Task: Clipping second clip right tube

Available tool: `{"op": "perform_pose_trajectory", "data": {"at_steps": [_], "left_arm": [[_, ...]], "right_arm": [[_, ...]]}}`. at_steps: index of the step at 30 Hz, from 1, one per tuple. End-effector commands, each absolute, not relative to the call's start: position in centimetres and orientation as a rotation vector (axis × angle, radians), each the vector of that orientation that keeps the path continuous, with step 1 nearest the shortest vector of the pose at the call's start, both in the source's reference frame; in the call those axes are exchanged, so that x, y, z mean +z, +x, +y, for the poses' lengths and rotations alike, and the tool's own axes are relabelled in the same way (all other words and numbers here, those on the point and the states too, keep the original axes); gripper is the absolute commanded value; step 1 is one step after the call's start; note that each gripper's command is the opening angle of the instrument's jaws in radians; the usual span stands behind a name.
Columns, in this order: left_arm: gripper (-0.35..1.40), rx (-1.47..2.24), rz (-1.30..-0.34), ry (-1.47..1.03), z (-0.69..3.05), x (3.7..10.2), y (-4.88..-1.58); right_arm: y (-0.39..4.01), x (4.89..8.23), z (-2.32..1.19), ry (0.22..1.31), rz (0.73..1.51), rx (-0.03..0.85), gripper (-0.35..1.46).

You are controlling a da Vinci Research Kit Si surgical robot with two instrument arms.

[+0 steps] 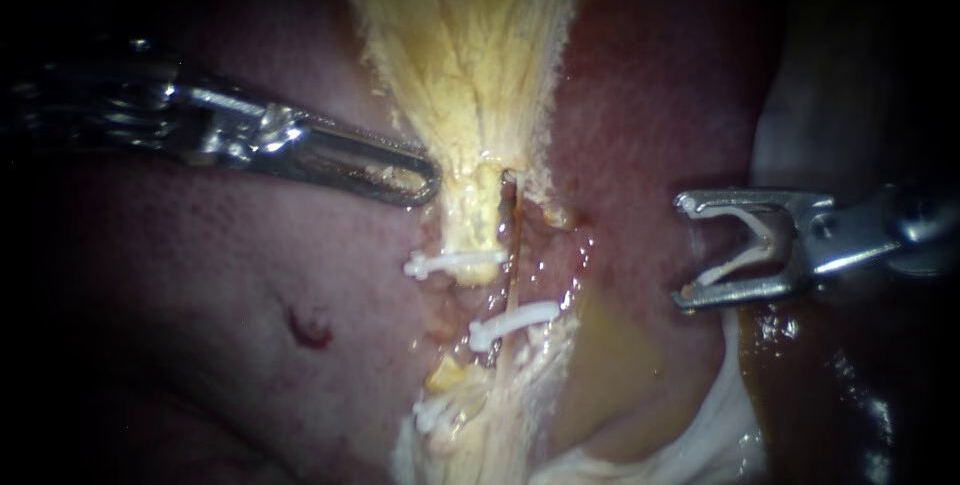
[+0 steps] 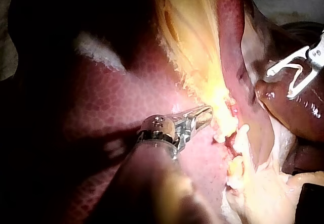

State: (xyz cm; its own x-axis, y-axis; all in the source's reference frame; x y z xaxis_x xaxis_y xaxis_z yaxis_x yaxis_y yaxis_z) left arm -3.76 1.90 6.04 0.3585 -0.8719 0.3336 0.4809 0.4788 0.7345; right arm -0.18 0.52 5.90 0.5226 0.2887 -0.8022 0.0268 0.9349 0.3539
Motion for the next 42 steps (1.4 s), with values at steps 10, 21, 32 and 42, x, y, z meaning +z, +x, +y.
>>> {"op": "perform_pose_trajectory", "data": {"at_steps": [10, 21, 32, 42], "left_arm": [[-0.35, -0.942, -0.786, 0.587, 2.03, 5.74, -3.52], [-0.35, -0.991, -0.835, 0.561, 2.26, 5.27, -3.08], [-0.35, -0.981, -0.844, 0.550, 2.25, 5.21, -3.09], [-0.35, -0.980, -0.845, 0.549, 2.23, 5.22, -3.09]], "right_arm": [[-0.18, 5.91, 0.52, 0.346, 1.015, 0.159, 0.49], [-0.18, 5.91, 0.52, 0.348, 1.016, 0.158, 0.49], [-0.07, 5.94, 0.50, 0.395, 1.026, 0.161, 0.49], [0.45, 6.08, 0.40, 0.562, 1.114, 0.241, 0.50]]}}
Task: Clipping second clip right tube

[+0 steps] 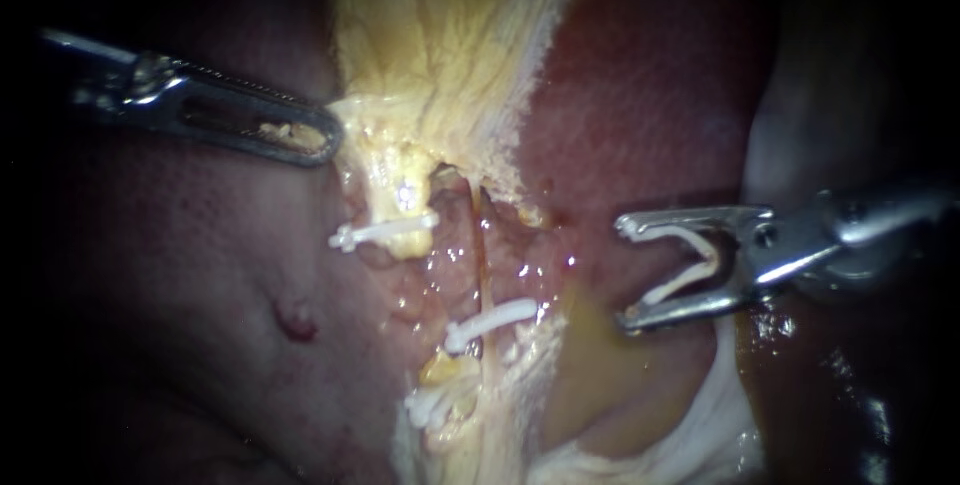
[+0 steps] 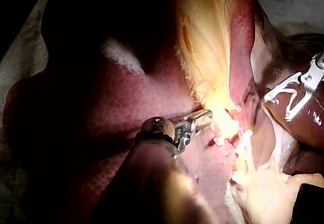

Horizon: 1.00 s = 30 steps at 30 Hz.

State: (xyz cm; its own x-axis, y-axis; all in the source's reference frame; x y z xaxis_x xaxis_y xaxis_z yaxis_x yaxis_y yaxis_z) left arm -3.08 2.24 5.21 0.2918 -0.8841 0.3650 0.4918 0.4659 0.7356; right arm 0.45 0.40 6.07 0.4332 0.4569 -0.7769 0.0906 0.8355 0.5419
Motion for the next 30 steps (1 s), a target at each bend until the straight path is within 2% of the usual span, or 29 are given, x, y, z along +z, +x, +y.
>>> {"op": "perform_pose_trajectory", "data": {"at_steps": [1, 9, 18, 24, 30], "left_arm": [[-0.35, -0.980, -0.845, 0.549, 2.23, 5.22, -3.09], [-0.35, -0.981, -0.845, 0.549, 2.23, 5.22, -3.09], [-0.35, -0.981, -0.845, 0.547, 2.22, 5.23, -3.10], [-0.35, -0.981, -0.845, 0.546, 2.22, 5.24, -3.10], [-0.35, -0.981, -0.845, 0.546, 2.21, 5.24, -3.10]], "right_arm": [[0.50, 6.10, 0.38, 0.572, 1.114, 0.243, 0.50], [0.82, 6.32, 0.33, 0.645, 1.146, 0.298, 0.49], [1.02, 6.67, 0.34, 0.738, 1.121, 0.373, 0.49], [1.14, 6.86, 0.37, 0.788, 1.110, 0.389, 0.49], [1.28, 6.96, 0.34, 0.792, 1.105, 0.402, 0.49]]}}
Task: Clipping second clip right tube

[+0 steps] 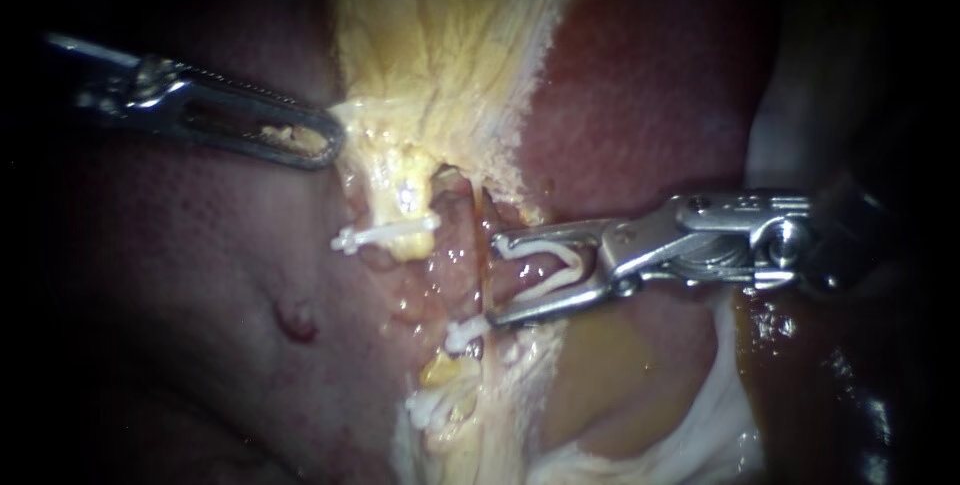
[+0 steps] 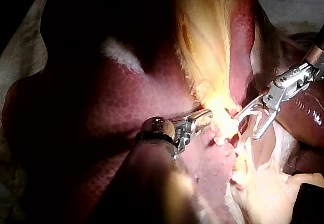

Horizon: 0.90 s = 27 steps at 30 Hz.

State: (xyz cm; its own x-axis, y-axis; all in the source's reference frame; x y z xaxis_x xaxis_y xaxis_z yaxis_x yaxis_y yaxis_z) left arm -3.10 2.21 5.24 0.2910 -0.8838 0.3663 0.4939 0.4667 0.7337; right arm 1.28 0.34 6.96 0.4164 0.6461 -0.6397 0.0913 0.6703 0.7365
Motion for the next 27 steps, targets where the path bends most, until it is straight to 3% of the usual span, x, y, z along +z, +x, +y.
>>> {"op": "perform_pose_trajectory", "data": {"at_steps": [1, 27], "left_arm": [[-0.35, -0.981, -0.845, 0.546, 2.21, 5.24, -3.11], [-0.35, -0.983, -0.845, 0.541, 2.20, 5.27, -3.12]], "right_arm": [[1.31, 6.97, 0.33, 0.798, 1.104, 0.403, 0.49], [1.57, 6.93, 0.15, 0.913, 1.161, 0.383, 0.49]]}}
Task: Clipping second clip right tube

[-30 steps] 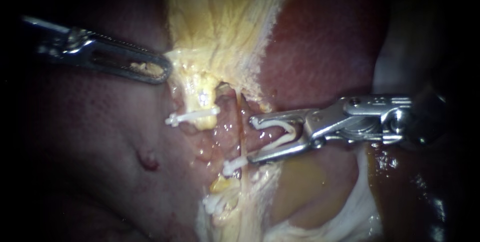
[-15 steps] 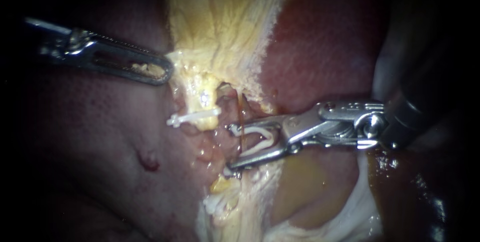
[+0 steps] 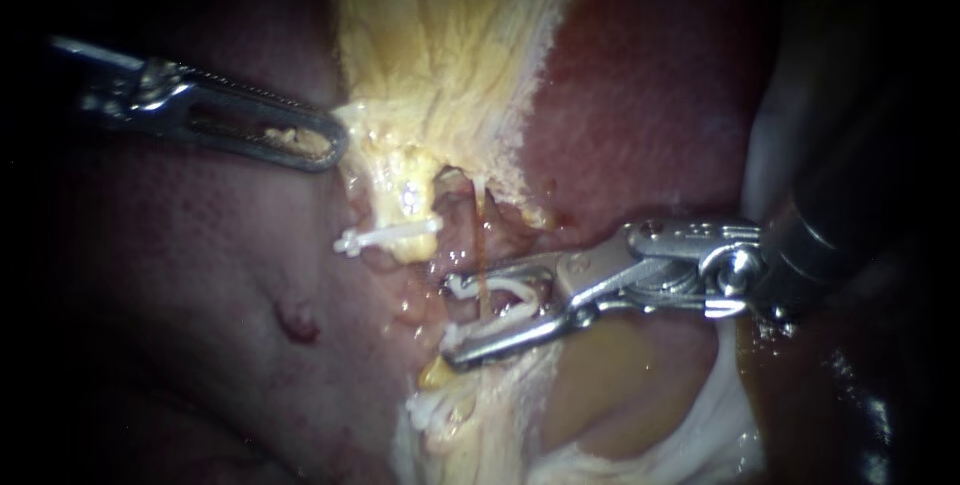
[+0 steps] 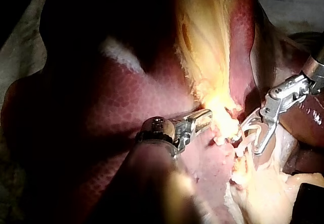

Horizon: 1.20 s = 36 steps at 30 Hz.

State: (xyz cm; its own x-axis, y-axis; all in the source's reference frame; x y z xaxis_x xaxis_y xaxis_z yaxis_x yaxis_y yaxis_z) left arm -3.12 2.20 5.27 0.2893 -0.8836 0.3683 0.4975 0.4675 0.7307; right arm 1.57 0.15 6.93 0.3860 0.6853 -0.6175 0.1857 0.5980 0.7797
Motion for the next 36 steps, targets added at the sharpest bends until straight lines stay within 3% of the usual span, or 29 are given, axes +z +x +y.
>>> {"op": "perform_pose_trajectory", "data": {"at_steps": [1, 14, 24, 36], "left_arm": [[-0.35, -0.983, -0.845, 0.541, 2.20, 5.27, -3.12], [-0.35, -0.982, -0.845, 0.540, 2.20, 5.28, -3.12], [-0.35, -0.982, -0.845, 0.541, 2.20, 5.29, -3.12], [-0.35, -0.982, -0.845, 0.540, 2.20, 5.29, -3.12]], "right_arm": [[1.57, 6.93, 0.15, 0.913, 1.164, 0.384, 0.49], [1.58, 6.86, 0.11, 0.942, 1.191, 0.375, 0.49], [1.62, 6.54, 0.05, 1.034, 1.260, 0.353, 0.49], [1.62, 6.34, 0.09, 1.047, 1.286, 0.359, 0.48]]}}
